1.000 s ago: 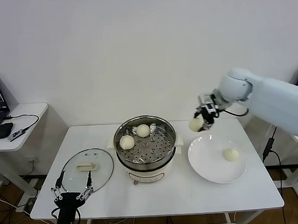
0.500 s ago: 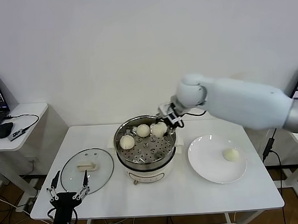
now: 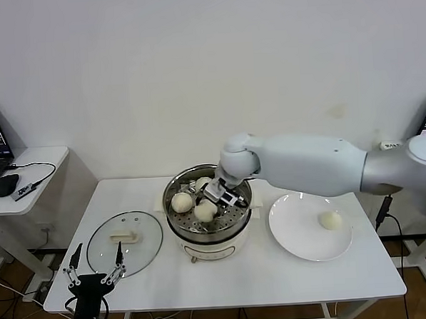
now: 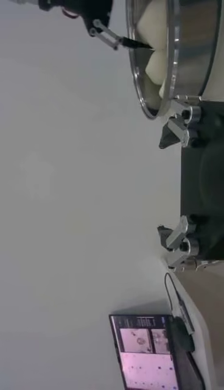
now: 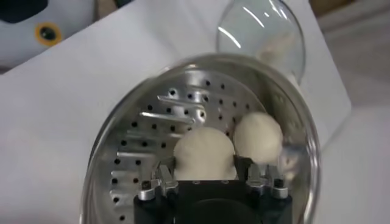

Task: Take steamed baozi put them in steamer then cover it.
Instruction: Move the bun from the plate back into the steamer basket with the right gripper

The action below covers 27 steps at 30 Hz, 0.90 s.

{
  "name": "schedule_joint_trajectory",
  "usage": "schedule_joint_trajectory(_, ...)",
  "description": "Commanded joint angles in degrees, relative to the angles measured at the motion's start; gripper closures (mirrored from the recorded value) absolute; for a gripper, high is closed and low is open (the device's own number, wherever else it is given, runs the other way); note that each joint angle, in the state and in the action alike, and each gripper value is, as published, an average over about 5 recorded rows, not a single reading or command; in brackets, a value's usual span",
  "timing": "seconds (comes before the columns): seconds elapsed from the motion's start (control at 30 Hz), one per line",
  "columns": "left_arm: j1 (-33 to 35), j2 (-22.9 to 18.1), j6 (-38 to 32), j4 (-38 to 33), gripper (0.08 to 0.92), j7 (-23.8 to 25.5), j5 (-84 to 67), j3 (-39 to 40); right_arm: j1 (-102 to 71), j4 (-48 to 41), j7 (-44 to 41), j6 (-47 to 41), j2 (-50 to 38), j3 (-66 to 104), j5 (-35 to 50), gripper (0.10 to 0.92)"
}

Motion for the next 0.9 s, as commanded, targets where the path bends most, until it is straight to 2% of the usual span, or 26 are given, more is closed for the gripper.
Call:
schedule_joint_trajectory(0.03,-0.07,0.01,0.01,0.00,0.177,-0.01,-0.03,-0.07,-0.53,-0.93,0.17,8.21,2.64,-1.49,-2.80,0.406)
schedule_joint_trajectory(0.53,-0.36,-0.20,-0.12,0.25,0.177,-0.05,0.01,0.40,-0.16,-0.06,-1.59,9.36,2.12,-2.45,-4.04,0.401)
schedule_joint_trajectory(0.8,-0.33,-0.23,-0.12,0.07,0.177,-0.04,0.07,0.40,0.40,0.00,-0.60,9.52,1.38,-1.63,-4.36,0.228)
schedule_joint_trajectory(0.9,-0.33,-0.14,-0.12,0.01,0.177,-0.04,0.04,0.30,1.29,0.14,-0.64,9.12,0.29,-0.78,-4.53,0.206)
